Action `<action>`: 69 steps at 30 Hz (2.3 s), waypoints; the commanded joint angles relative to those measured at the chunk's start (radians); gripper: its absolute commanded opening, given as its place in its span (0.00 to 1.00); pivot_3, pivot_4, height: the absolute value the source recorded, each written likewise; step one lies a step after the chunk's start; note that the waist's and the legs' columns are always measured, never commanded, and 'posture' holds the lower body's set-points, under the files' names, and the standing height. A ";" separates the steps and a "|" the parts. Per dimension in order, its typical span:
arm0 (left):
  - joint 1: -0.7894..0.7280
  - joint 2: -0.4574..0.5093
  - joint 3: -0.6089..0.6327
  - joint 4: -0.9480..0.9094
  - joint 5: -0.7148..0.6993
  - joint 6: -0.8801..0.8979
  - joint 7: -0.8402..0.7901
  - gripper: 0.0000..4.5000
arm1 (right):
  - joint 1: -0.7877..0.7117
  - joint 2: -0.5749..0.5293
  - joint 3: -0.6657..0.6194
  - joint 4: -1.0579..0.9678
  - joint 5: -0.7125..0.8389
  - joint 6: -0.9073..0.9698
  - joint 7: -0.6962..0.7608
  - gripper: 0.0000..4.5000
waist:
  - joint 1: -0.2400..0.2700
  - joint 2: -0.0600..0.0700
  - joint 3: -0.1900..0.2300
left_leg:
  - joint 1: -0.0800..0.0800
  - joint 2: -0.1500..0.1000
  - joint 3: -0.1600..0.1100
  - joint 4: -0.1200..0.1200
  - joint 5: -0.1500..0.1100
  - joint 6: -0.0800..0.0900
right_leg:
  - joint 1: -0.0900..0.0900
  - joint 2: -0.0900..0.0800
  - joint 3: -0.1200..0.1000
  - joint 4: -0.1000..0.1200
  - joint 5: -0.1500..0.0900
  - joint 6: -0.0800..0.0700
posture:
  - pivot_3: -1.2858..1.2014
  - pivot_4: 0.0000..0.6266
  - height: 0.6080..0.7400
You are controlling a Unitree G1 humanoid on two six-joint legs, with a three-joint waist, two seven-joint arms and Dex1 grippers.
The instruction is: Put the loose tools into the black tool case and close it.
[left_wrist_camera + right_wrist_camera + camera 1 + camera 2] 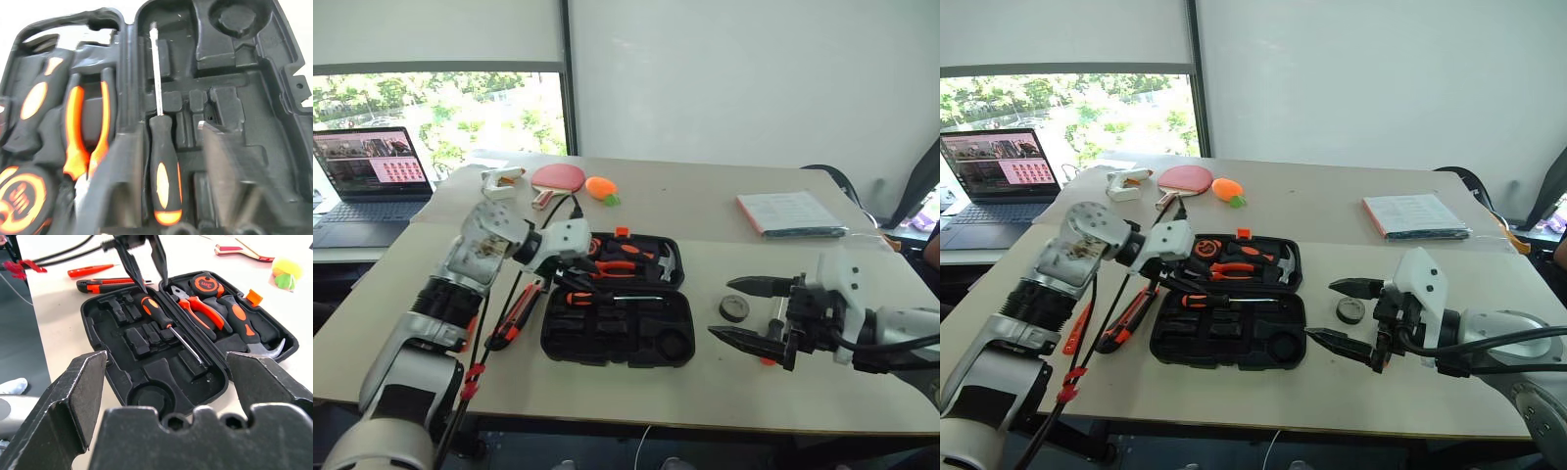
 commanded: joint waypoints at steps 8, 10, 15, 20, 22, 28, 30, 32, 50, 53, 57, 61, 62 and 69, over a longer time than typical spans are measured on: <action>-0.051 -0.062 -0.033 0.134 0.083 -0.096 0.087 0.02 | -0.006 0.014 -0.018 -0.018 -0.006 -0.020 -0.012 1.00 | 0.000 0.000 0.000 | 0.000 0.000 0.000 0.000 0.000 0.000 | 0.000 0.000 0.000 0.000 0.000 0.000 | 0.52 0.24 0.98; -0.042 -0.070 -0.044 0.143 0.095 -0.120 0.083 0.02 | -0.008 0.018 -0.015 -0.018 -0.006 -0.018 -0.016 1.00 | 0.000 0.000 0.000 | 0.000 0.000 0.000 0.000 0.000 0.000 | 0.000 0.000 0.000 0.000 0.000 0.000 | 0.52 0.24 0.98; -0.033 -0.087 -0.063 0.175 0.128 -0.172 0.107 0.02 | -0.008 0.027 -0.006 -0.022 -0.007 -0.017 -0.024 1.00 | 0.000 0.000 0.000 | 0.000 0.000 0.000 0.000 0.000 0.000 | 0.000 0.000 0.000 0.000 0.000 0.000 | 0.52 0.24 0.98; -0.017 -0.093 -0.086 0.193 0.170 -0.211 0.131 0.02 | -0.009 0.033 -0.006 -0.025 -0.006 -0.013 -0.027 1.00 | 0.002 0.000 0.000 | 0.000 0.000 0.000 0.000 0.000 0.000 | 0.001 0.000 0.000 0.000 0.000 0.000 | 0.52 0.24 0.98; -0.016 -0.092 -0.095 0.206 0.189 -0.234 0.146 0.02 | -0.008 0.034 -0.006 -0.026 -0.006 -0.013 -0.028 1.00 | 0.003 0.000 0.000 | 0.000 0.000 0.000 0.001 0.000 0.000 | 0.001 0.000 0.000 0.000 0.000 0.001 | 0.52 0.24 0.98; -0.014 -0.118 -0.128 0.250 0.241 -0.280 0.180 0.02 | -0.004 0.037 -0.004 -0.027 -0.008 -0.014 -0.029 1.00 | 0.006 0.002 -0.001 | 0.012 0.000 0.000 0.001 0.000 0.000 | 0.013 0.000 0.000 -0.002 0.000 0.001 | 0.52 0.24 0.98; -0.018 -0.126 -0.139 0.266 0.264 -0.303 0.205 0.02 | 0.003 0.039 -0.003 -0.026 -0.013 -0.018 -0.026 1.00 | 0.008 0.004 -0.003 | 0.012 -0.001 0.000 0.001 0.000 0.001 | 0.015 0.000 0.000 -0.002 0.000 0.002 | 0.52 0.24 0.98; -0.019 -0.137 -0.136 0.272 0.260 -0.302 0.207 0.02 | 0.010 0.042 -0.004 -0.025 -0.018 -0.020 -0.027 1.00 | 0.011 0.006 -0.005 | 0.013 -0.001 0.000 0.001 0.001 0.001 | 0.015 0.000 0.001 -0.002 0.001 0.002 | 0.52 0.24 0.98; -0.043 -0.031 0.229 -0.154 -0.440 0.433 -0.113 0.77 | 0.542 0.206 -0.541 -0.020 -0.082 0.078 -0.128 1.00 | 0.025 0.009 -0.006 | 0.002 -0.003 -0.005 0.000 0.000 0.004 | 0.008 0.000 0.000 -0.005 0.000 0.004 | 0.52 0.24 0.98; -0.052 -0.024 0.215 -0.199 -0.517 0.483 -0.114 0.99 | 0.679 0.270 -0.648 -0.021 -0.086 0.074 -0.123 1.00 | 0.023 0.009 -0.006 | 0.003 -0.003 -0.007 0.000 0.000 0.004 | 0.010 0.000 0.000 -0.006 -0.001 0.004 | 0.52 0.24 0.98; -0.074 -0.053 0.227 -0.224 -0.556 0.507 -0.109 0.99 | 0.774 0.344 -0.700 -0.058 -0.067 0.081 -0.161 1.00 | 0.005 0.010 -0.006 | 0.008 -0.003 -0.006 0.000 0.000 0.003 | 0.014 0.000 0.002 -0.006 -0.004 0.008 | 0.52 0.24 0.98; -0.072 -0.063 0.233 -0.259 -0.590 0.538 -0.101 0.99 | 0.711 0.344 -0.639 -0.090 -0.005 0.135 -0.263 1.00 | -0.015 0.012 -0.007 | 0.011 -0.002 -0.006 -0.001 0.001 0.004 | 0.014 0.001 0.004 -0.004 -0.006 0.010 | 0.52 0.24 0.98; -0.070 -0.063 0.234 -0.266 -0.594 0.543 -0.099 0.99 | 0.692 0.339 -0.623 -0.091 0.004 0.150 -0.287 1.00 | -0.023 0.012 -0.007 | 0.011 -0.002 -0.006 -0.001 0.001 0.004 | 0.014 0.001 0.004 -0.004 -0.006 0.009 | 0.52 0.24 0.98; -0.043 -0.047 0.234 -0.319 -0.586 0.518 -0.050 0.99 | 0.372 0.371 -0.345 0.017 -0.041 0.294 -0.581 1.00 | -0.027 0.013 -0.007 | 0.011 -0.003 -0.007 -0.003 0.001 0.004 | 0.012 0.001 0.004 -0.002 -0.005 0.001 | 0.52 0.24 0.98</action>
